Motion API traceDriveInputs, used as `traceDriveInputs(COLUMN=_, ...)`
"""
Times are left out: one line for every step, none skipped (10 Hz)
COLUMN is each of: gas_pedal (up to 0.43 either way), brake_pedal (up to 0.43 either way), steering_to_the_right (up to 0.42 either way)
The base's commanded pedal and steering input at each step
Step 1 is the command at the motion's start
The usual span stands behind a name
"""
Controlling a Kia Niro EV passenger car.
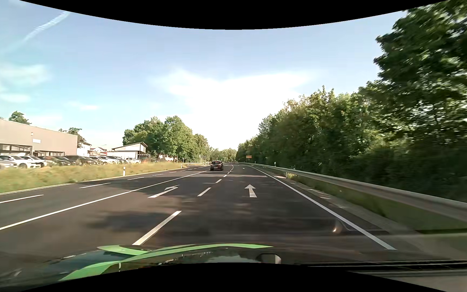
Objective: Follow the waypoints while adhering to traffic rules and regulations
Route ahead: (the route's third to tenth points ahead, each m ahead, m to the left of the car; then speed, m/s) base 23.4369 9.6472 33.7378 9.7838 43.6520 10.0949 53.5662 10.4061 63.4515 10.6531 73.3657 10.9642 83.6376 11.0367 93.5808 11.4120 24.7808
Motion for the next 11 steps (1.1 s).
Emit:
traceDriveInputs(gas_pedal=0.248, brake_pedal=0.000, steering_to_the_right=-0.006)
traceDriveInputs(gas_pedal=0.260, brake_pedal=0.000, steering_to_the_right=-0.006)
traceDriveInputs(gas_pedal=0.268, brake_pedal=0.000, steering_to_the_right=-0.006)
traceDriveInputs(gas_pedal=0.280, brake_pedal=0.000, steering_to_the_right=-0.006)
traceDriveInputs(gas_pedal=0.280, brake_pedal=0.000, steering_to_the_right=-0.006)
traceDriveInputs(gas_pedal=0.280, brake_pedal=0.000, steering_to_the_right=-0.006)
traceDriveInputs(gas_pedal=0.280, brake_pedal=0.000, steering_to_the_right=-0.006)
traceDriveInputs(gas_pedal=0.260, brake_pedal=0.000, steering_to_the_right=-0.006)
traceDriveInputs(gas_pedal=0.240, brake_pedal=0.000, steering_to_the_right=-0.006)
traceDriveInputs(gas_pedal=0.240, brake_pedal=0.000, steering_to_the_right=-0.006)
traceDriveInputs(gas_pedal=0.240, brake_pedal=0.000, steering_to_the_right=-0.006)
